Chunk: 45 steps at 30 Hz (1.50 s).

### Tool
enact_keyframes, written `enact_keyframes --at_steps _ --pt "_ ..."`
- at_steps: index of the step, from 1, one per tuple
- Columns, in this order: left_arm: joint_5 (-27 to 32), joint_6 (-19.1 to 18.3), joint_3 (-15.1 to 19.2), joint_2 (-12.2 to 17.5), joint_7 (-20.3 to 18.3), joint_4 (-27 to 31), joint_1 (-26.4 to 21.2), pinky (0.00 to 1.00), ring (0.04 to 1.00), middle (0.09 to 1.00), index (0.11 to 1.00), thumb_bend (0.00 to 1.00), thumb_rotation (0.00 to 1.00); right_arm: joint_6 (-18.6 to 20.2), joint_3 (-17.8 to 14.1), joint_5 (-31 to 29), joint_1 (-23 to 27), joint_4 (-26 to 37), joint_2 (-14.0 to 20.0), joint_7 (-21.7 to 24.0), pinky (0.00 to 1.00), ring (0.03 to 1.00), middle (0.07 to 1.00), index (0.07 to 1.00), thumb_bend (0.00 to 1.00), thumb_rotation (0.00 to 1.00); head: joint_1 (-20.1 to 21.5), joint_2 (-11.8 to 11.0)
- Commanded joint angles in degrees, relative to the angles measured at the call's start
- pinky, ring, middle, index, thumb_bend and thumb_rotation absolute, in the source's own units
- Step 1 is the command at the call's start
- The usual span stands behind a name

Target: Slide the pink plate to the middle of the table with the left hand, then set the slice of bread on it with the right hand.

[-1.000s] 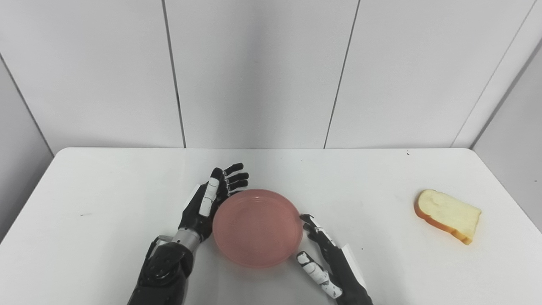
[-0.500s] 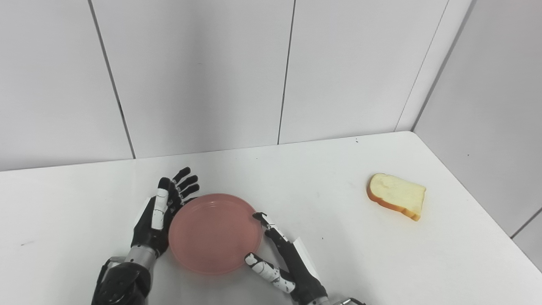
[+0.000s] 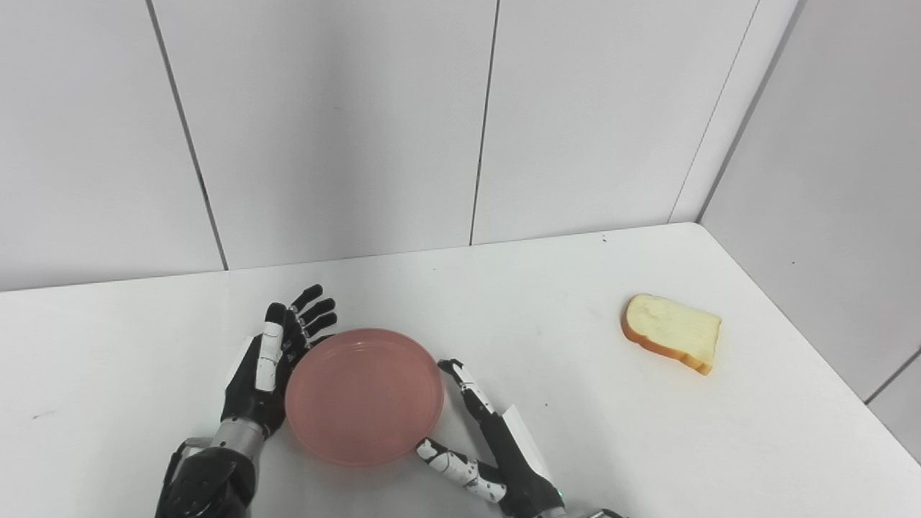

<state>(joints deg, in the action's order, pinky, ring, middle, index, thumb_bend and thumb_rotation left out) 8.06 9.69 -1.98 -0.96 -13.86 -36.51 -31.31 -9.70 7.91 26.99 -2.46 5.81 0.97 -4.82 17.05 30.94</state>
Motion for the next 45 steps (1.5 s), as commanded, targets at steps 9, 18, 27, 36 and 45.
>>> enact_keyframes --at_steps 9,18,27,36,45 --pt "-0.3 -0.1 0.2 -0.8 0.6 -4.0 0.4 0.74 0.845 0.844 0.838 0.96 1.0 3.6 -5.4 7.5 0.9 12.7 2.8 -1.9 0.94 0.979 0.993 0.956 0.76 0.81 0.4 -1.1" --pt "0.1 0.1 0.5 -0.8 0.3 -5.3 -0.2 0.74 0.847 0.845 0.839 0.96 1.0 8.4 -12.1 10.3 2.8 14.2 12.3 1.5 1.0 1.0 1.0 0.996 0.83 0.77 1.2 -2.2" --pt "-0.4 1.6 0.6 -0.6 0.5 -8.3 -1.4 0.74 0.836 0.824 0.82 0.95 1.0 15.1 -13.9 13.5 6.9 17.1 29.0 17.1 0.94 0.966 0.988 0.989 0.94 0.68 1.4 -2.9" --pt "-0.3 2.3 0.6 -0.6 0.4 -9.5 -1.8 0.75 0.824 0.805 0.827 0.96 1.0 26.0 -13.2 14.0 15.0 13.4 41.7 33.1 0.99 1.0 1.0 0.967 1.0 0.55 0.8 -3.3" --pt "0.0 2.3 1.0 -0.7 0.4 -9.8 -1.8 0.78 0.826 0.8 0.829 0.97 1.0 28.8 -11.0 17.4 21.3 2.9 45.5 34.1 1.0 1.0 1.0 0.97 1.0 0.52 0.6 -3.3"
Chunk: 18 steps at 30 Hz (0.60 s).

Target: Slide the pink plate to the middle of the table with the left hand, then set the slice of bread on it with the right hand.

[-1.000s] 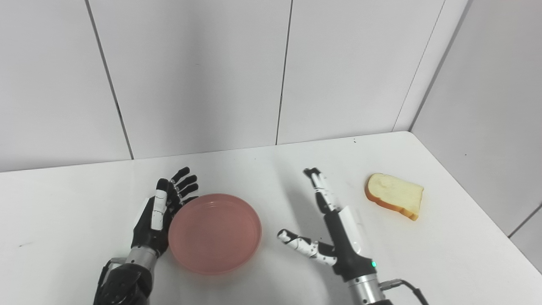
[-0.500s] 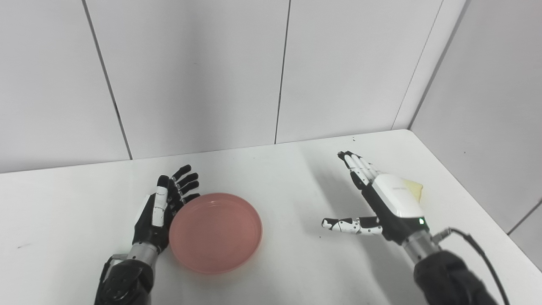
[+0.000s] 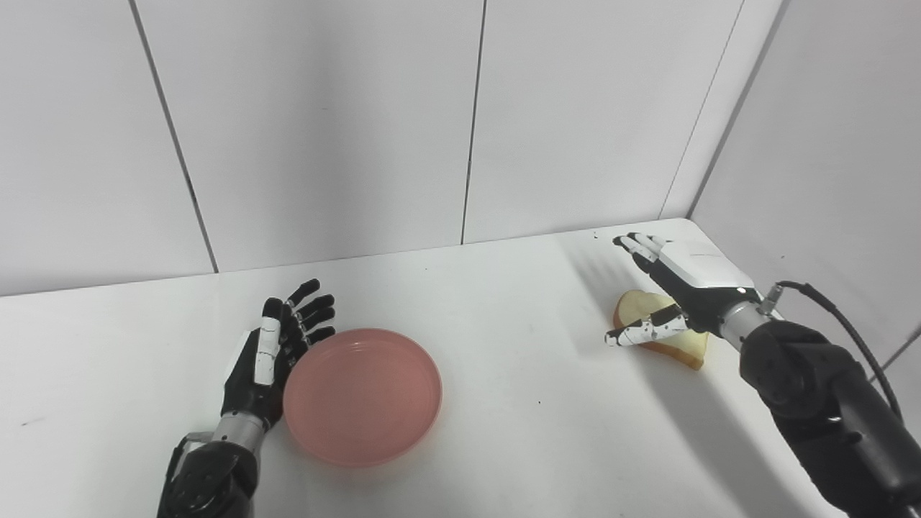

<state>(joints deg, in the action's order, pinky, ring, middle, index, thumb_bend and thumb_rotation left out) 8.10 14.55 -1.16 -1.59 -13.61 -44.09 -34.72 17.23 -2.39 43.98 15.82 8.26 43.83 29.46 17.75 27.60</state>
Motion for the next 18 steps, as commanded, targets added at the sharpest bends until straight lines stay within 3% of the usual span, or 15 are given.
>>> enact_keyframes --at_steps 1,10,18 --pt "0.0 -2.4 0.3 0.0 0.2 -2.4 1.6 0.78 0.826 0.799 0.831 0.97 1.0 2.4 -0.5 0.4 3.5 -0.3 2.9 0.4 1.0 1.0 1.0 0.969 1.0 0.51 -0.1 0.0" --pt "-0.4 -2.2 0.0 -0.3 0.2 -1.6 2.2 0.75 0.802 0.773 0.828 0.94 1.0 6.5 3.3 3.2 6.5 -6.0 4.6 1.4 1.0 1.0 1.0 0.958 1.0 0.51 -0.2 0.0" --pt "-0.2 -2.9 0.1 -0.4 0.2 -0.5 2.5 0.75 0.791 0.763 0.842 0.94 0.99 9.5 2.5 2.0 8.4 -10.7 1.9 -0.8 0.98 1.0 1.0 0.997 1.0 0.45 -0.2 0.2"
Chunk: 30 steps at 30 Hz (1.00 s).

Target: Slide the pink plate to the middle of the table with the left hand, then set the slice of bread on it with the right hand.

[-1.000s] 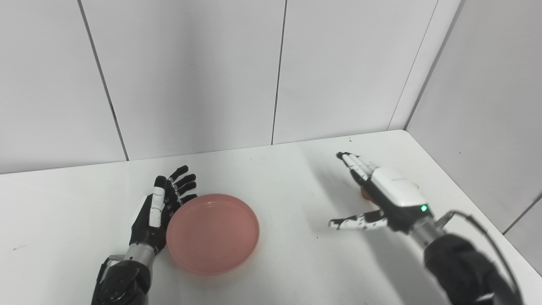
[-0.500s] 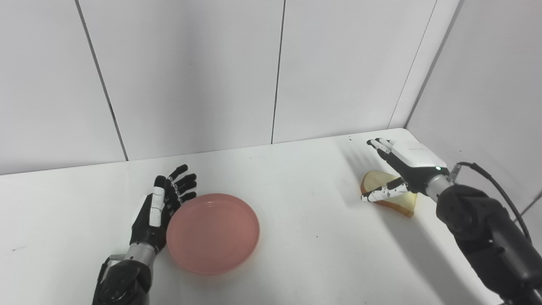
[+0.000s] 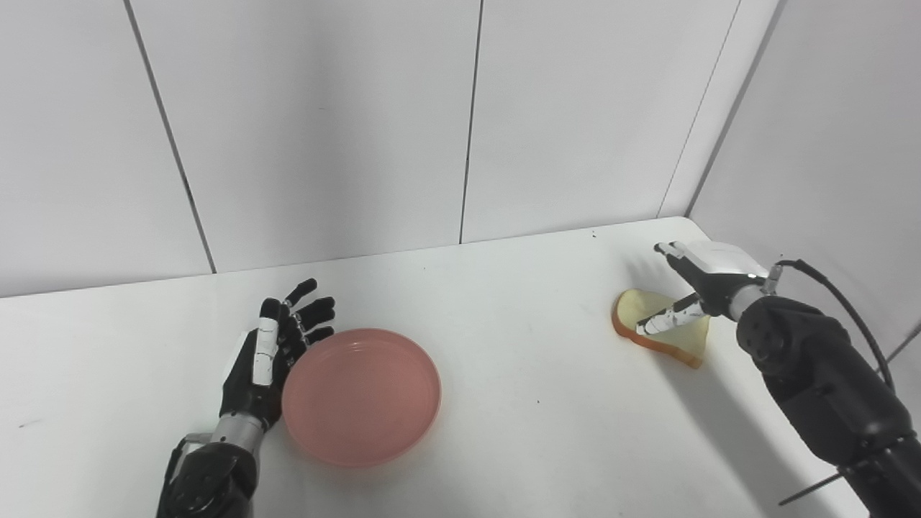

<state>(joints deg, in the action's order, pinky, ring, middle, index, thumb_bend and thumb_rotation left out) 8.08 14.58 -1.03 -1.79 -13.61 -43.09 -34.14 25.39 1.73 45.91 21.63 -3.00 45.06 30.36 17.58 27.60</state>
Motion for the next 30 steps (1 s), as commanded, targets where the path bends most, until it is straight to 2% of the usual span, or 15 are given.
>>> enact_keyframes --at_steps 1,3,5,8,12,18,21,23,24,27,30 --pt "-0.3 -3.1 0.0 -0.2 0.3 -1.4 1.9 0.74 0.791 0.763 0.845 0.94 0.99 1.5 -2.0 0.2 2.8 0.3 0.2 -1.3 0.95 1.0 1.0 0.999 1.0 0.43 0.0 0.2" --pt "-0.2 -3.2 0.1 -0.2 0.4 -1.3 2.0 0.74 0.792 0.763 0.849 0.94 0.99 1.5 -2.3 1.3 3.3 -0.5 -0.6 -0.5 0.88 1.0 1.0 1.0 1.0 0.41 -0.1 0.2" --pt "0.0 -3.3 0.2 -0.3 0.4 -1.3 2.0 0.74 0.791 0.762 0.851 0.93 0.99 1.5 -2.2 2.6 3.6 -1.2 -1.1 0.3 0.84 0.994 1.0 1.0 1.0 0.4 -0.2 0.3" --pt "-0.2 -3.2 0.2 -0.3 0.4 -1.4 2.0 0.74 0.788 0.764 0.872 0.93 0.99 1.5 -1.0 7.0 4.5 -1.8 -1.4 4.5 0.89 0.997 1.0 1.0 1.0 0.46 -0.2 0.4" --pt "-0.1 -3.0 0.3 -0.3 0.4 -1.9 1.8 0.74 0.786 0.759 0.9 0.93 0.99 1.5 -0.4 9.7 5.4 -3.3 -1.7 7.4 0.94 0.999 1.0 1.0 1.0 0.49 -0.3 0.4" --pt "-0.2 -2.7 0.2 -0.2 0.2 -1.5 2.0 0.73 0.778 0.76 0.9 0.92 0.99 1.5 0.1 11.3 6.4 -4.7 -2.2 12.5 0.89 0.988 1.0 1.0 1.0 0.5 -0.5 0.6" --pt "-0.3 -3.2 0.2 -0.2 0.4 -1.1 2.1 0.73 0.776 0.759 0.903 0.93 0.99 1.5 -0.1 12.0 6.5 -5.2 -2.6 13.3 0.86 0.975 1.0 1.0 1.0 0.49 -0.8 0.8" --pt "-0.1 -3.5 0.3 -0.2 0.5 -1.0 2.1 0.73 0.775 0.753 0.9 0.93 0.99 1.5 -0.2 11.6 6.3 -5.2 -2.6 13.3 0.89 0.974 1.0 1.0 1.0 0.48 -0.7 1.0" --pt "-0.1 -3.6 0.3 -0.2 0.5 -1.0 2.1 0.74 0.774 0.752 0.901 0.93 0.98 1.5 0.1 11.3 6.3 -5.6 -2.4 13.0 0.93 0.98 1.0 1.0 1.0 0.47 -0.7 1.1" --pt "0.0 -4.0 0.4 -0.2 0.5 -0.6 2.2 0.74 0.774 0.75 0.903 0.92 0.98 1.5 2.0 11.7 6.8 -7.6 -1.2 12.5 0.98 0.992 1.0 1.0 1.0 0.51 -0.7 1.2" --pt "-0.1 -4.4 0.4 -0.3 0.6 0.0 2.4 0.74 0.775 0.75 0.906 0.92 0.98 1.5 2.9 11.8 6.9 -8.5 -0.9 11.8 1.0 0.991 1.0 0.995 1.0 0.48 -0.7 1.2"
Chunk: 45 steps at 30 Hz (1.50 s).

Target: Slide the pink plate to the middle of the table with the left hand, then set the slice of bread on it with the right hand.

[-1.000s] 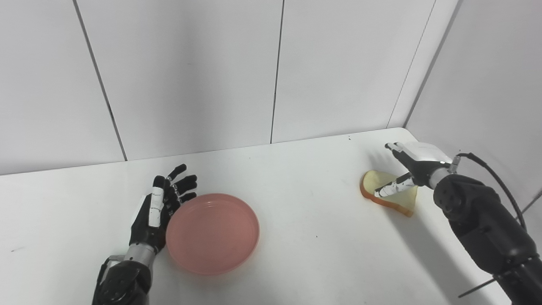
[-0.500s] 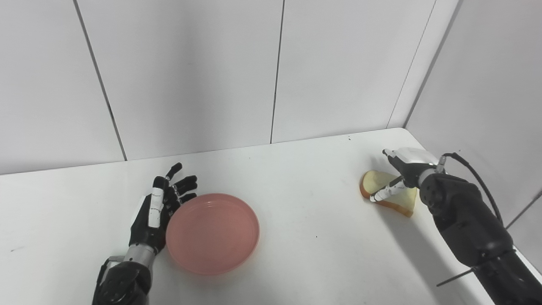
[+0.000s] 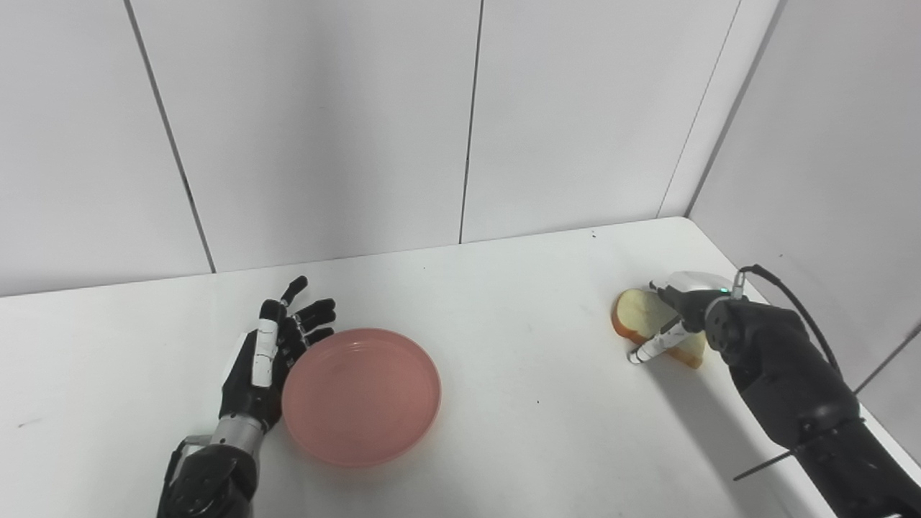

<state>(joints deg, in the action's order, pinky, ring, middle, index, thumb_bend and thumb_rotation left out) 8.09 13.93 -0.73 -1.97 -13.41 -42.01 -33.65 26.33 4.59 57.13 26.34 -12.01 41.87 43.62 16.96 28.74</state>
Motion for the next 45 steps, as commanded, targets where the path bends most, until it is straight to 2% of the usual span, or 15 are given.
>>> enact_keyframes --at_steps 1,8,12,16,17,19,20,23,29,30,32,33,38,42,45 --pt "-0.1 -3.7 0.1 -0.1 0.3 -1.1 1.9 0.74 0.774 0.75 0.906 0.92 0.98 0.5 0.4 0.6 2.1 0.5 2.5 -1.6 1.0 0.99 1.0 0.994 1.0 0.48 -0.1 0.0" --pt "0.0 -3.2 0.0 -0.1 0.1 -1.7 1.7 0.74 0.77 0.749 0.91 0.93 0.98 0.5 1.5 -0.3 2.1 -1.1 2.8 -3.2 0.98 0.977 1.0 0.961 1.0 0.41 -0.4 0.3" --pt "-0.3 -2.7 -0.1 0.0 0.2 -2.1 1.5 0.76 0.767 0.747 0.912 0.93 0.99 0.6 1.2 -0.5 1.9 -1.3 2.6 -4.0 0.83 0.912 0.97 0.898 1.0 0.26 -0.5 0.3" --pt "-0.3 -2.9 -0.2 0.1 0.0 -1.5 1.6 0.77 0.765 0.739 0.912 0.94 0.99 0.5 2.0 -1.1 2.2 -1.9 2.9 -4.8 0.81 0.88 0.904 0.825 0.96 0.19 -0.5 0.3" --pt "-0.2 -3.0 -0.2 0.2 -0.1 -1.4 1.6 0.78 0.766 0.738 0.914 0.94 0.99 0.5 2.0 -1.6 2.3 -2.1 2.9 -4.8 0.78 0.837 0.849 0.801 0.9 0.12 -0.5 0.3" --pt "-0.1 -3.3 -0.1 0.2 -0.1 -1.2 1.6 0.79 0.767 0.735 0.913 0.94 0.99 0.6 0.4 -3.3 2.4 -2.6 2.3 -5.1 0.48 0.573 0.619 0.755 0.83 0.02 -0.6 0.3" --pt "-0.1 -3.2 -0.1 0.2 -0.2 -1.2 1.5 0.79 0.767 0.735 0.913 0.94 0.99 0.6 0.2 -3.9 2.4 -2.8 2.3 -5.5 0.46 0.56 0.607 0.753 0.82 0.02 -0.6 0.4" --pt "-0.3 -3.1 -0.2 0.4 -0.1 -1.3 1.4 0.79 0.768 0.732 0.912 0.94 0.99 0.5 0.4 -4.9 2.5 -4.1 2.5 -7.0 0.76 0.763 0.735 0.512 0.55 0.12 -0.6 0.4" --pt "-0.5 -3.0 -0.3 0.4 0.1 -1.2 1.3 0.8 0.766 0.726 0.916 0.94 0.99 0.6 0.0 -4.4 2.7 -4.5 2.2 -6.0 0.56 0.634 0.657 0.487 0.52 0.13 -0.7 0.5" --pt "-0.5 -3.0 -0.3 0.4 0.1 -1.1 1.3 0.8 0.763 0.724 0.915 0.94 0.99 0.6 -0.3 -4.0 2.7 -4.4 2.0 -5.5 0.43 0.519 0.581 0.493 0.52 0.13 -0.7 0.5" --pt "-0.3 -3.1 -0.3 0.4 0.0 -1.2 1.3 0.8 0.764 0.725 0.914 0.93 0.98 0.6 0.4 -3.4 2.9 -4.4 2.3 -4.5 0.39 0.482 0.514 0.501 0.53 0.05 -0.7 0.5" --pt "-0.3 -3.1 -0.3 0.4 -0.1 -1.1 1.3 0.8 0.765 0.725 0.913 0.93 0.98 0.6 0.3 -3.3 2.9 -4.1 2.3 -4.3 0.39 0.471 0.493 0.504 0.53 0.03 -0.8 0.4" --pt "-0.2 -3.1 -0.3 0.3 -0.1 -1.0 1.4 0.8 0.764 0.728 0.916 0.93 0.98 0.6 0.0 -0.5 2.5 -1.2 2.1 -3.2 0.66 0.726 0.722 0.487 0.52 0.13 -0.9 0.4" --pt "-0.1 -3.1 -0.3 0.3 -0.4 -0.8 1.5 0.8 0.764 0.729 0.917 0.93 0.98 0.6 -0.7 1.3 2.3 3.9 1.7 -1.4 0.65 0.732 0.733 0.492 0.52 0.14 -0.9 0.4" --pt "-0.2 -3.2 -0.5 0.4 -0.3 -0.8 1.6 0.79 0.77 0.733 0.918 0.91 0.98 0.6 -2.3 2.4 2.6 9.3 0.8 1.7 0.5 0.626 0.672 0.493 0.52 0.15 -0.9 0.4"
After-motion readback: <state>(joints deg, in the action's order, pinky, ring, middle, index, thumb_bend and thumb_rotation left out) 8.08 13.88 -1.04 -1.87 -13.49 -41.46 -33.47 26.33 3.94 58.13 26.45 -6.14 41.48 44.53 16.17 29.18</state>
